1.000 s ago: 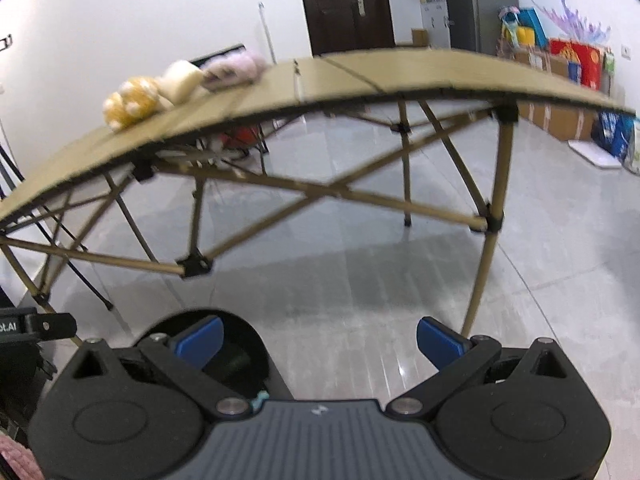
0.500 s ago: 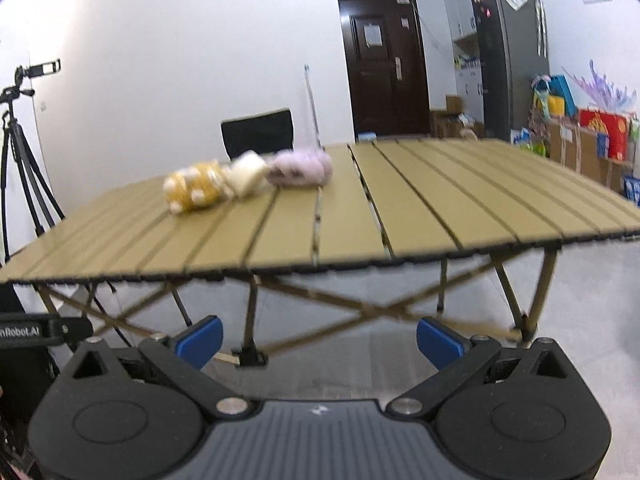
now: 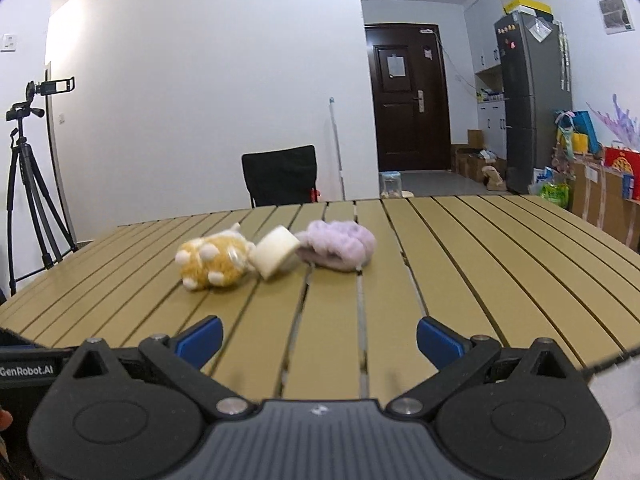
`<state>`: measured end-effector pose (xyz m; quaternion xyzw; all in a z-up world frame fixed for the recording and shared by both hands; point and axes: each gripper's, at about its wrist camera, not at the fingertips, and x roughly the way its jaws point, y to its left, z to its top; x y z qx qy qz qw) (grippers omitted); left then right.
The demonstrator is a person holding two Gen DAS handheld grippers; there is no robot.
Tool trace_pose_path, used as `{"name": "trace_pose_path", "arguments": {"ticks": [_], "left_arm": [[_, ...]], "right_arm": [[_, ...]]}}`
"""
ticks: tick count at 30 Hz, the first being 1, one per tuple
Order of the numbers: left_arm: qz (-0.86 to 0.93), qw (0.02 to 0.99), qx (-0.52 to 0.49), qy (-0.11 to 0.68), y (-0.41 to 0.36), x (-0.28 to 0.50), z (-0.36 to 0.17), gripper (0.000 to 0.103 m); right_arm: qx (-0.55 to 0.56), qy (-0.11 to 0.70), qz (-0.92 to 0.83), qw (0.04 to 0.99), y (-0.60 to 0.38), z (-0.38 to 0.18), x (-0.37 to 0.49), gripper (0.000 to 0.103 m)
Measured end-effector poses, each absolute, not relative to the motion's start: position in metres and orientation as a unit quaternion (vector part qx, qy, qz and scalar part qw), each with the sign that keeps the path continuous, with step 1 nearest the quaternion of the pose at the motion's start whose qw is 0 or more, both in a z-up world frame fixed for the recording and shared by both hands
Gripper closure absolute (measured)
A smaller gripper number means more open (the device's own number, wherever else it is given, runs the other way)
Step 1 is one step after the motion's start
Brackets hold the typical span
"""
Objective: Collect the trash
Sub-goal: 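Grasp the white foam roll with the right tool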
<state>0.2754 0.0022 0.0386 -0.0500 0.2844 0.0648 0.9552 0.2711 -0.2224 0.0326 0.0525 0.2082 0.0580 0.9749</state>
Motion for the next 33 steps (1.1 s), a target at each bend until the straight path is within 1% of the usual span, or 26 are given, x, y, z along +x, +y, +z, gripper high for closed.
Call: {"name": "trace_pose_path", "arguments": {"ticks": [8, 13, 19, 21, 22, 28, 31, 33], "left_arm": [[0.068, 0.957, -0.049, 0.277, 0.009, 0.312, 0.046, 0.000], [0.069, 0.957, -0.064, 0.274, 0.015, 0.335, 0.050, 0.000], [0.066, 0.959, -0.055, 0.271, 0.013, 0.358, 0.051, 0.000], [0.062, 0.958, -0.057, 0.273, 0.014, 0.364, 0.051, 0.000], [0.062, 0.958, -0.058, 0.273, 0.014, 0.367, 0.051, 0.000], [0.074, 0.961, -0.049, 0.262, 0.013, 0.386, 0.053, 0.000], [0.067, 0.962, -0.049, 0.259, 0.014, 0.392, 0.054, 0.000], [0.061, 0.963, -0.055, 0.259, 0.017, 0.395, 0.055, 0.000]], "right_arm": [[0.070, 0.200, 0.072, 0.975, -0.211, 0.042, 0.320, 0.000], [0.096, 0.203, 0.068, 0.972, -0.208, 0.042, 0.353, 0.006], [0.129, 0.210, 0.069, 0.967, -0.204, 0.037, 0.385, 0.009], [0.134, 0.214, 0.065, 0.965, -0.202, 0.036, 0.394, 0.015], [0.138, 0.216, 0.064, 0.964, -0.202, 0.035, 0.397, 0.016], [0.164, 0.230, 0.064, 0.957, -0.199, 0.025, 0.414, 0.016], [0.175, 0.235, 0.062, 0.954, -0.196, 0.021, 0.424, 0.022], [0.188, 0.242, 0.065, 0.950, -0.195, 0.018, 0.432, 0.034]]}}
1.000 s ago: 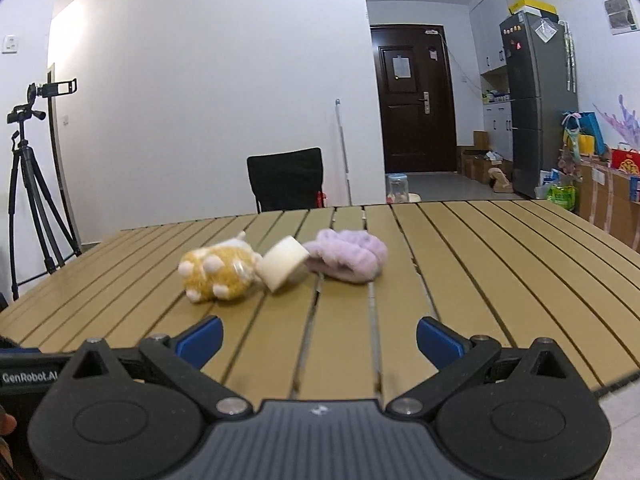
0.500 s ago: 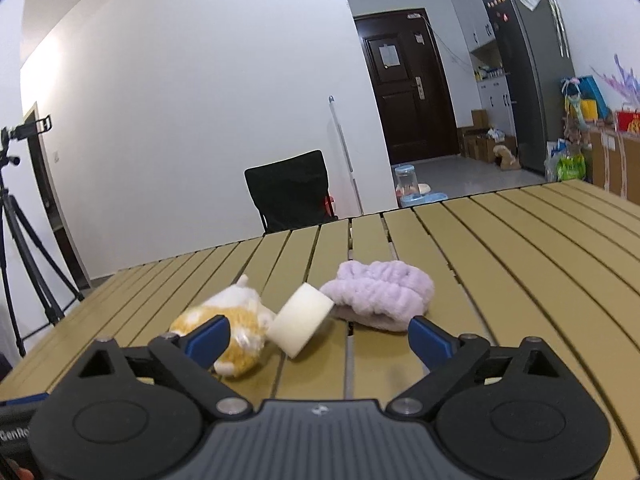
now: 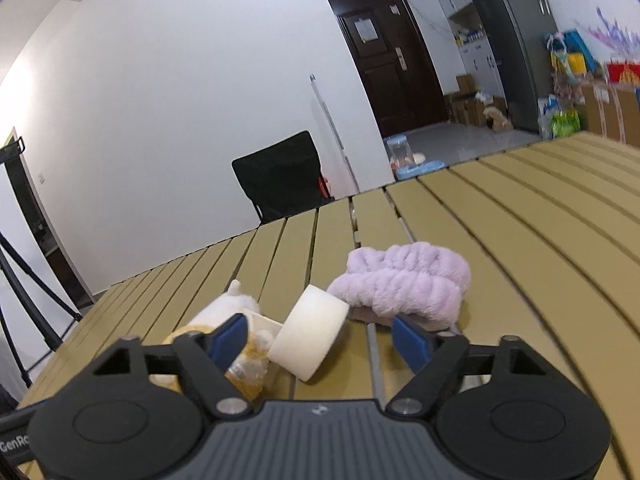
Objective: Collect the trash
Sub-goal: 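Grasp the white foam roll with the right tool, then grasp the yellow-and-white plush toy with the left tool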
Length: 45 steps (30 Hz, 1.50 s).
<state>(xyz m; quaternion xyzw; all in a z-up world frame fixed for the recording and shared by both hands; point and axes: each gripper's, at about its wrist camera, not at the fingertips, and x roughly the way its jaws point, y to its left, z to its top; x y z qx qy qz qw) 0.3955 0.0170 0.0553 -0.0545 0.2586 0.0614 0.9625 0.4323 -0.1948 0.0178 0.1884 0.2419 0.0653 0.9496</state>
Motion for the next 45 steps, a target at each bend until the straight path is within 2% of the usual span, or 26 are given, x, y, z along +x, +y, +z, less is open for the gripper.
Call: {"name": "trace_pose_path", "arguments": {"ticks": [7, 9, 11, 26, 39, 45], "left_arm": [[0.044, 0.961, -0.064, 0.264, 0.024, 0.409, 0.057, 0.000], [0.040, 0.960, -0.063, 0.269, 0.023, 0.414, 0.056, 0.000], [0.039, 0.960, -0.061, 0.271, 0.022, 0.417, 0.055, 0.000], [-0.012, 0.959, -0.081, 0.272, 0.010, 0.433, 0.055, 0.000], [-0.048, 0.951, -0.039, 0.304, -0.033, 0.454, 0.041, 0.000], [-0.044, 0.947, 0.002, 0.317, -0.050, 0.464, 0.032, 0.000]], "right_arm": [[0.236, 0.260, 0.064, 0.934, -0.196, 0.008, 0.453, 0.057], [0.246, 0.265, 0.072, 0.930, -0.197, 0.004, 0.458, 0.067], [0.247, 0.262, 0.079, 0.930, -0.196, 0.002, 0.460, 0.070], [0.226, 0.206, 0.070, 0.949, -0.215, 0.017, 0.437, 0.073], [0.077, 0.188, 0.026, 0.979, -0.215, 0.032, 0.423, 0.073], [0.061, 0.195, 0.017, 0.979, -0.221, 0.031, 0.427, 0.073]]}}
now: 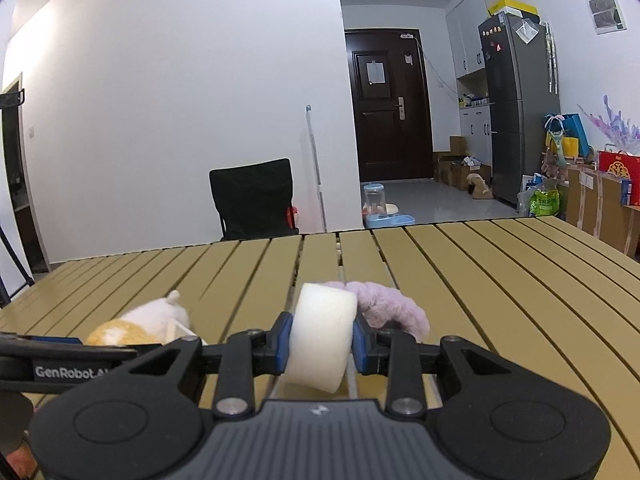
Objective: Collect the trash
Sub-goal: 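Grasp the yellow-and-white plush toy with the left tool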
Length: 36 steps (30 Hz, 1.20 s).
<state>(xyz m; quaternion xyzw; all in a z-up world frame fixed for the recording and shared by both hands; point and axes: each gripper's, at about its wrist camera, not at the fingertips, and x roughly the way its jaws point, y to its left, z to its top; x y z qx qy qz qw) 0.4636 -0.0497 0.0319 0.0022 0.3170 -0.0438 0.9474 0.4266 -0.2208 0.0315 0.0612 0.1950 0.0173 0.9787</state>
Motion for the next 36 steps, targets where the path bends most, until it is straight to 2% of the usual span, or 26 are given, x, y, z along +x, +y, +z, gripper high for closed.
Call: {"name": "trace_pose_path", "arguments": {"ticks": [13, 17, 20, 24, 36], "left_arm": [[-0.050, 0.936, 0.000, 0.350, -0.056, 0.489, 0.009, 0.000], [-0.051, 0.941, -0.014, 0.335, -0.051, 0.486, 0.011, 0.001], [-0.057, 0.943, -0.010, 0.328, -0.052, 0.482, 0.012, 0.006], [-0.055, 0.947, -0.010, 0.318, -0.052, 0.475, 0.014, 0.009], [-0.045, 0.955, -0.017, 0.291, -0.038, 0.448, 0.034, 0.009]], "right_arm": [[0.062, 0.208, 0.019, 0.976, -0.225, 0.025, 0.430, 0.073], [0.066, 0.208, 0.023, 0.976, -0.224, 0.024, 0.430, 0.073], [0.066, 0.208, 0.027, 0.976, -0.224, 0.023, 0.430, 0.073], [0.066, 0.207, 0.032, 0.976, -0.224, 0.024, 0.429, 0.073], [0.071, 0.194, 0.055, 0.977, -0.220, 0.031, 0.415, 0.073]]}}
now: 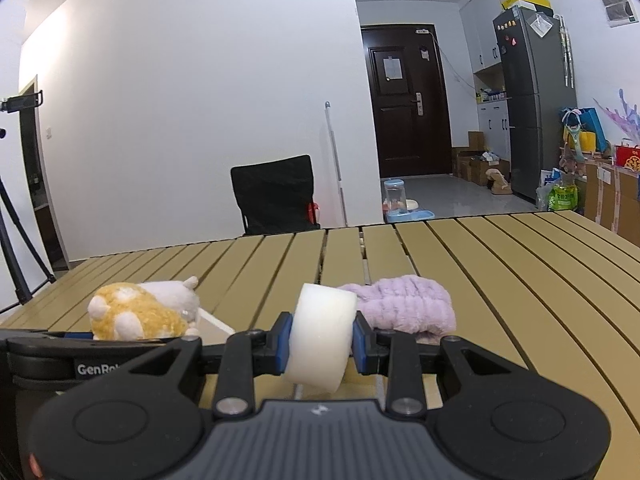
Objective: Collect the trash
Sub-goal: 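Grasp the yellow-and-white plush toy with the left tool, then carry the white foam roll and yellow plush down toward the black bin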
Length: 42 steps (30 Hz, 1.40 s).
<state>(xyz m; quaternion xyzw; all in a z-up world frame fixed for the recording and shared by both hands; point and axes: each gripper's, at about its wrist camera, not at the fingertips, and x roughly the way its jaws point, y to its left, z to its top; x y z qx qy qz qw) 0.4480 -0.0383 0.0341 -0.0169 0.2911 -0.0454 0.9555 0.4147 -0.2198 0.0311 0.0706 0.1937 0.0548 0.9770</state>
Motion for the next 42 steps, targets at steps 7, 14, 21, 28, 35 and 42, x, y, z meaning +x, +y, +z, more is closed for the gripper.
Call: {"name": "trace_pose_path", "arguments": {"ticks": [7, 14, 21, 28, 35, 42], "left_arm": [[-0.034, 0.956, -0.027, 0.290, -0.024, 0.428, 0.044, 0.009], [-0.014, 0.961, -0.036, 0.272, -0.013, 0.389, 0.057, 0.009], [-0.011, 0.966, -0.032, 0.257, -0.010, 0.338, 0.067, 0.009], [-0.004, 0.967, -0.032, 0.254, -0.003, 0.289, 0.070, 0.009], [0.014, 0.967, -0.038, 0.251, 0.011, 0.244, 0.077, 0.009], [0.038, 0.967, -0.038, 0.249, 0.028, 0.202, 0.083, 0.009]], "right_arm": [[0.063, 0.185, 0.062, 0.979, -0.212, 0.039, 0.397, 0.073], [0.051, 0.177, 0.071, 0.980, -0.201, 0.046, 0.368, 0.073], [0.038, 0.182, 0.076, 0.980, -0.197, 0.048, 0.330, 0.073], [0.030, 0.187, 0.087, 0.978, -0.191, 0.049, 0.286, 0.073], [0.019, 0.188, 0.106, 0.976, -0.183, 0.056, 0.246, 0.073], [0.004, 0.197, 0.133, 0.971, -0.169, 0.056, 0.211, 0.073]]}}
